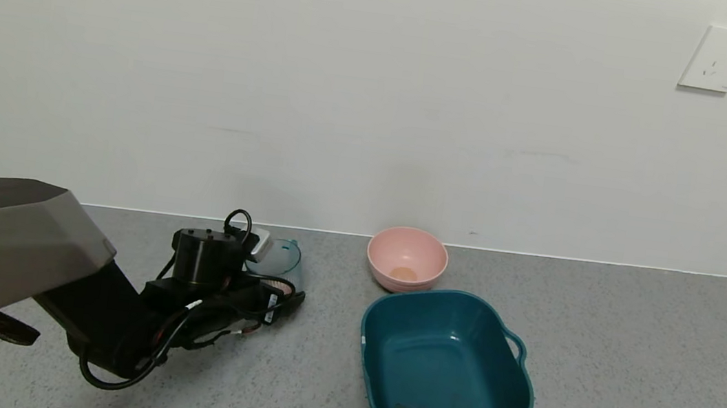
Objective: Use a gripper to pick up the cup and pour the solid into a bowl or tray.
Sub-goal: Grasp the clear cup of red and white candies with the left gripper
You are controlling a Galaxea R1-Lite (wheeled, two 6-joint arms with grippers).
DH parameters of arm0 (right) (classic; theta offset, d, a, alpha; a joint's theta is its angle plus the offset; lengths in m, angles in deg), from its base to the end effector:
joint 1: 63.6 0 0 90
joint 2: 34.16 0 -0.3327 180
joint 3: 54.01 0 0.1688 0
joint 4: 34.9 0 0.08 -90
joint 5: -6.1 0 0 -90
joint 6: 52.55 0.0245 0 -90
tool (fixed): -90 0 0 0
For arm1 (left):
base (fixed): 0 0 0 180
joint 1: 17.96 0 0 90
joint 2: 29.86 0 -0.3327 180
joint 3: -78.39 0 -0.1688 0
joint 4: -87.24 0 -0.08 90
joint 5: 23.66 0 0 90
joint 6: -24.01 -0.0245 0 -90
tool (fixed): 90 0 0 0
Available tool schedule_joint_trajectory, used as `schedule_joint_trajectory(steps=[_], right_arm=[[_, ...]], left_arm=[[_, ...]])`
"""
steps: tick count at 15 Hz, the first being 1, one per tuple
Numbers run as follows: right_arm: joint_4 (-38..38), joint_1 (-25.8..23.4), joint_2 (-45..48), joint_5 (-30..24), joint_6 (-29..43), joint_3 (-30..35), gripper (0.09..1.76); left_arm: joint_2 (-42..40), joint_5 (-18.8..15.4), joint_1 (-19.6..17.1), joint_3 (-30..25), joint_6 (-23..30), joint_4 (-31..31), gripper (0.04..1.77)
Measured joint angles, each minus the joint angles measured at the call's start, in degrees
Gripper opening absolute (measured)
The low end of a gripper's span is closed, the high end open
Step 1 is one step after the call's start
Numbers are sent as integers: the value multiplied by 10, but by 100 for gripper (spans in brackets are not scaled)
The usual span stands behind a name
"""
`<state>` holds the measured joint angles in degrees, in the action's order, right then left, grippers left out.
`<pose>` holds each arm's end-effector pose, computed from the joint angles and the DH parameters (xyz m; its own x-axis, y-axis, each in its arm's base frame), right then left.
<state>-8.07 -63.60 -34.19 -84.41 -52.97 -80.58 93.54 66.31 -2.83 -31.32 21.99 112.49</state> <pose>-0.0772 0.0002 0.0751 0.9999 0.0089 -0.0051 -0.0089 0.9999 -0.0073 0.3638 -0.0984 0.0939 0.8533 -0.2313 -0.4673 0.2772 0.9603 0.0309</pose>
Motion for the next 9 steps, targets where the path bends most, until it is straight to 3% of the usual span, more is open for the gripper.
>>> schedule_joint_trajectory(steps=[9], right_arm=[[0, 0, 0, 0, 0, 0, 171]], left_arm=[[30, 3, 0, 38, 0, 1, 172]])
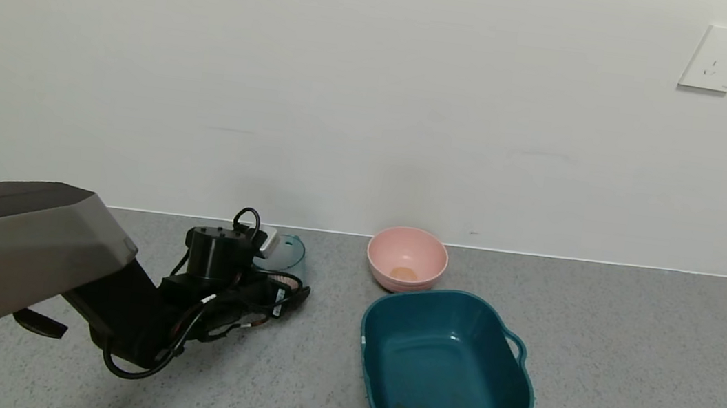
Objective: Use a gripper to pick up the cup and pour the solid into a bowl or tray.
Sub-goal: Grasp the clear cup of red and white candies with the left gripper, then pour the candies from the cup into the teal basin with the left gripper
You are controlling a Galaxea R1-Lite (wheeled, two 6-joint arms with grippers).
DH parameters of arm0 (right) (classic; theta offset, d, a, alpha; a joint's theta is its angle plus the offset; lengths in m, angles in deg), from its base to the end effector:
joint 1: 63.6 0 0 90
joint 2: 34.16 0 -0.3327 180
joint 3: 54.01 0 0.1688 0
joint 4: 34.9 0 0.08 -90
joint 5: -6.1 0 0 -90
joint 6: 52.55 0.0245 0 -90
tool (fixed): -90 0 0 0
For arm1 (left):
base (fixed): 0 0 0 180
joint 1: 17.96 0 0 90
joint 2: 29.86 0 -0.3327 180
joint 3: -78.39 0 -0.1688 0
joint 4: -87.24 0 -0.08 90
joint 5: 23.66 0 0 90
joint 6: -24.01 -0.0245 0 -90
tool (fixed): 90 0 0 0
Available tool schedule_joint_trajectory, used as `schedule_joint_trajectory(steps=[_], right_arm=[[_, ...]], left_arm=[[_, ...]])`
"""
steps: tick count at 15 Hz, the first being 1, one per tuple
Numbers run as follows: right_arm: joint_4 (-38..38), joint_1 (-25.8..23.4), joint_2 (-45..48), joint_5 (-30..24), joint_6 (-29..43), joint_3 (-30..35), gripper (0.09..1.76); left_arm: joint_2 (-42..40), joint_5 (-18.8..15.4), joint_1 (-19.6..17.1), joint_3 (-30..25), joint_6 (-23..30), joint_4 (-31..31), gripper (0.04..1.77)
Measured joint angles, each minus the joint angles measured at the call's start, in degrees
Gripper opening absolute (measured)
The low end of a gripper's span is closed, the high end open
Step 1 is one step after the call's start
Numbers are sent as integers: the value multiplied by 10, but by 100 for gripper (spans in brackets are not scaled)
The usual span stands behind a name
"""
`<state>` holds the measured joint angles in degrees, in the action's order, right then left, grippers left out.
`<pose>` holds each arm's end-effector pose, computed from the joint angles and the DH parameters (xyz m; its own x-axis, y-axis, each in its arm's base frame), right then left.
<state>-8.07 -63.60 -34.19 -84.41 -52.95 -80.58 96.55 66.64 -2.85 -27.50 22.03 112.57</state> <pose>-0.0772 0.0002 0.0751 0.9999 0.0089 -0.0051 -0.0089 0.9999 -0.0069 0.3803 -0.1025 0.0868 0.8618 -0.2273 -0.4535 0.2711 0.9620 0.0332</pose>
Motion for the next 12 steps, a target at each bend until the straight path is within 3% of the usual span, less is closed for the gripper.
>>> schedule_joint_trajectory(steps=[2, 3, 12], right_arm=[[0, 0, 0, 0, 0, 0, 171], [0, 0, 0, 0, 0, 0, 171], [0, 0, 0, 0, 0, 0, 171]], left_arm=[[0, 0, 0, 1, 0, 2, 139], [1, 0, -1, 1, 0, 2, 132], [-15, 9, 0, -2, -9, -7, 127]])
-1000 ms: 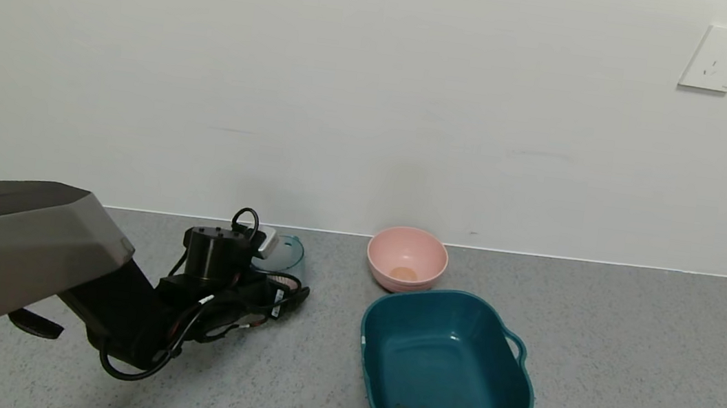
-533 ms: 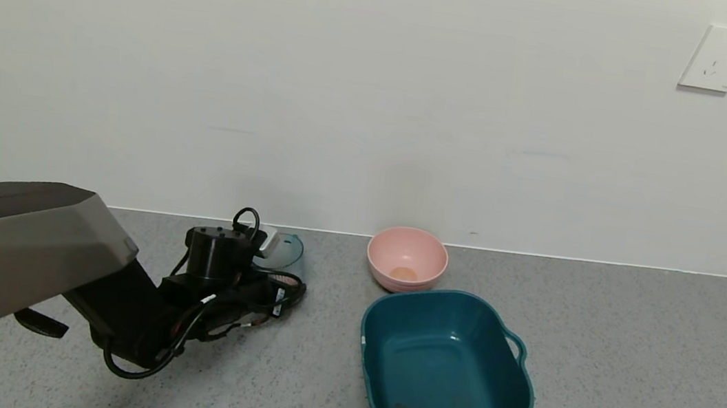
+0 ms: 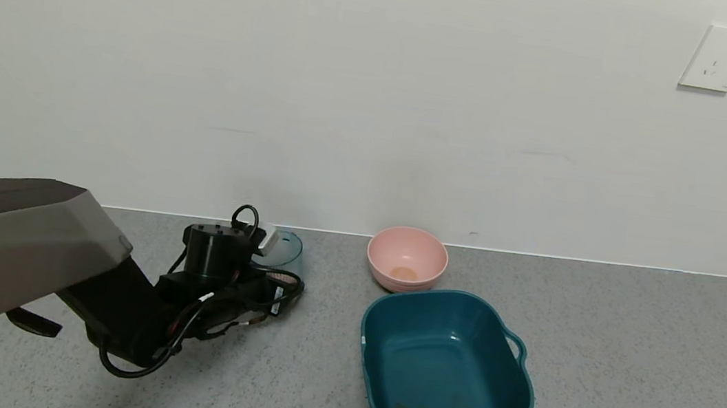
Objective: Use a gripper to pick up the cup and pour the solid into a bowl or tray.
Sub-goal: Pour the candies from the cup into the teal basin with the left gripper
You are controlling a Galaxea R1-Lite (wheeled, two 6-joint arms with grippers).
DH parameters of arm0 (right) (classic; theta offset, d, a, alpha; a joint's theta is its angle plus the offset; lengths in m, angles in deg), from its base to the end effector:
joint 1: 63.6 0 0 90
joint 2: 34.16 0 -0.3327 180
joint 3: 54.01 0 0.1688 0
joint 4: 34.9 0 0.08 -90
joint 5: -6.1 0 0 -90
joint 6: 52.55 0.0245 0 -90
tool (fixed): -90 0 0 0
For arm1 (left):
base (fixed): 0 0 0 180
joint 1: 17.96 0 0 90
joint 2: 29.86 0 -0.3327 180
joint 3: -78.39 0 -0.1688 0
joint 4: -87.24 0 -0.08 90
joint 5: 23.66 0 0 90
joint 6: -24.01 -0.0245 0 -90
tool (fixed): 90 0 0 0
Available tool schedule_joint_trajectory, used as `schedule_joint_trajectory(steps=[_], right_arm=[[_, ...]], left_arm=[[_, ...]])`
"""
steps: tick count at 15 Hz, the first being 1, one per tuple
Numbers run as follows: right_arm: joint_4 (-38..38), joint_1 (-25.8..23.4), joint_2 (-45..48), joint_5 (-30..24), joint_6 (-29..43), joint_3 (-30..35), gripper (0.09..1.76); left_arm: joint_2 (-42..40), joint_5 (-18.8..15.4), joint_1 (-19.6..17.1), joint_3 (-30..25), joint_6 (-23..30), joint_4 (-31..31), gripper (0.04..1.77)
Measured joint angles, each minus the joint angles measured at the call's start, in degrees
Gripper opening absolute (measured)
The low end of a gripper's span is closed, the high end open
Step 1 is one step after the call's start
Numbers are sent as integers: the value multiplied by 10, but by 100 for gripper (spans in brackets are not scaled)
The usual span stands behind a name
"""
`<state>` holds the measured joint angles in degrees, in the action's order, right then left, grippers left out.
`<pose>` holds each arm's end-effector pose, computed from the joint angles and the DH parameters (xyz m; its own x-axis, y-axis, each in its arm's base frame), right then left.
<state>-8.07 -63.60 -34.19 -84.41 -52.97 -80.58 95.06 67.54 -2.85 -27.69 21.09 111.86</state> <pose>-0.0772 0.0002 0.0751 0.9999 0.0089 -0.0051 -0.0089 0.9999 -0.0073 0.3769 -0.1012 0.0952 0.8702 -0.2133 -0.4442 0.2640 0.9629 0.0549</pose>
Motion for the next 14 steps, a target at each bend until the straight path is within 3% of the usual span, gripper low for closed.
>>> schedule_joint_trajectory(steps=[7, 14], right_arm=[[0, 0, 0, 0, 0, 0, 171], [0, 0, 0, 0, 0, 0, 171]], left_arm=[[-103, 13, 27, -9, -26, -97, 127], [-216, 135, 146, -12, -125, -174, 127]])
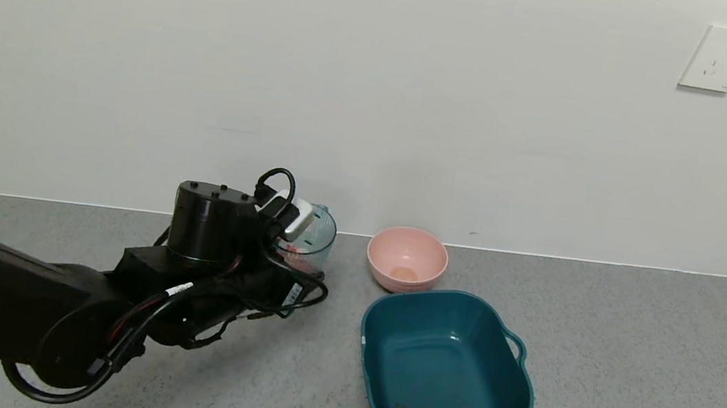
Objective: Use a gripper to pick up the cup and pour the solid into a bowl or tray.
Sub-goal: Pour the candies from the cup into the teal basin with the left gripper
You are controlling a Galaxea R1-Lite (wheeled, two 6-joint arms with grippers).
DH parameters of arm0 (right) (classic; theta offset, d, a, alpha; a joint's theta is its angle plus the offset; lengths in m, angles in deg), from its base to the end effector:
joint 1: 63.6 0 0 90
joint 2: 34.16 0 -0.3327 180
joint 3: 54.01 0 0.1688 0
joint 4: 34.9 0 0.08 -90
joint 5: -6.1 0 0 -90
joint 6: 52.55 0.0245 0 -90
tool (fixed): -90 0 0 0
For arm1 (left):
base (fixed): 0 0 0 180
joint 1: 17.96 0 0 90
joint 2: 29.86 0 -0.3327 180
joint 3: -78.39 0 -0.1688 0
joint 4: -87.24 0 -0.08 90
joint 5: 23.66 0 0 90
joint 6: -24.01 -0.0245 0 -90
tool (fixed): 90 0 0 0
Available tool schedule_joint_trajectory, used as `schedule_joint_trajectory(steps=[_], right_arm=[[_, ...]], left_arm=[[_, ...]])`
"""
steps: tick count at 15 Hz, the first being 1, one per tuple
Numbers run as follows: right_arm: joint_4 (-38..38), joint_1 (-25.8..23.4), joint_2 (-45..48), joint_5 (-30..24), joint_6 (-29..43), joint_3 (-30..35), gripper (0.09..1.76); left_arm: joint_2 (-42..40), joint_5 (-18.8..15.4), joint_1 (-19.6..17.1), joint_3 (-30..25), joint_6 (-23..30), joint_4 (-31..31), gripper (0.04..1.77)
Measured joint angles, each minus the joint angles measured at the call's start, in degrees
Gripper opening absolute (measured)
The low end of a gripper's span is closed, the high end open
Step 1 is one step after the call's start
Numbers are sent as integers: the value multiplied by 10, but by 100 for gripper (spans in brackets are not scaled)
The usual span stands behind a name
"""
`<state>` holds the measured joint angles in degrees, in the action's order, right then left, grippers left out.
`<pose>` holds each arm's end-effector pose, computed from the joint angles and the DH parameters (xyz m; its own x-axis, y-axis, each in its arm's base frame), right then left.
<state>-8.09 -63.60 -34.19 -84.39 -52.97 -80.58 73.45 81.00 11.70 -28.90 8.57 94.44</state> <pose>-0.0772 0.0002 0.0751 1.0000 0.0086 -0.0047 -0.0086 0.9999 -0.0073 0.2786 -0.1515 0.1967 0.8968 -0.2194 -0.3842 0.3588 0.8688 0.3412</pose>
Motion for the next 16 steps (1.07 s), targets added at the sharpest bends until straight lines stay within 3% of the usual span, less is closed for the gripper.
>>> schedule_joint_trajectory(steps=[4, 8, 12, 16], right_arm=[[0, 0, 0, 0, 0, 0, 171], [0, 0, 0, 0, 0, 0, 171], [0, 0, 0, 0, 0, 0, 171], [0, 0, 0, 0, 0, 0, 171]], left_arm=[[-21, 82, 74, 7, -103, -3, 127], [-22, 119, 134, 32, -167, -46, 127], [-12, 158, 159, 58, -265, -70, 126], [17, 223, 169, 77, -362, -66, 126]])
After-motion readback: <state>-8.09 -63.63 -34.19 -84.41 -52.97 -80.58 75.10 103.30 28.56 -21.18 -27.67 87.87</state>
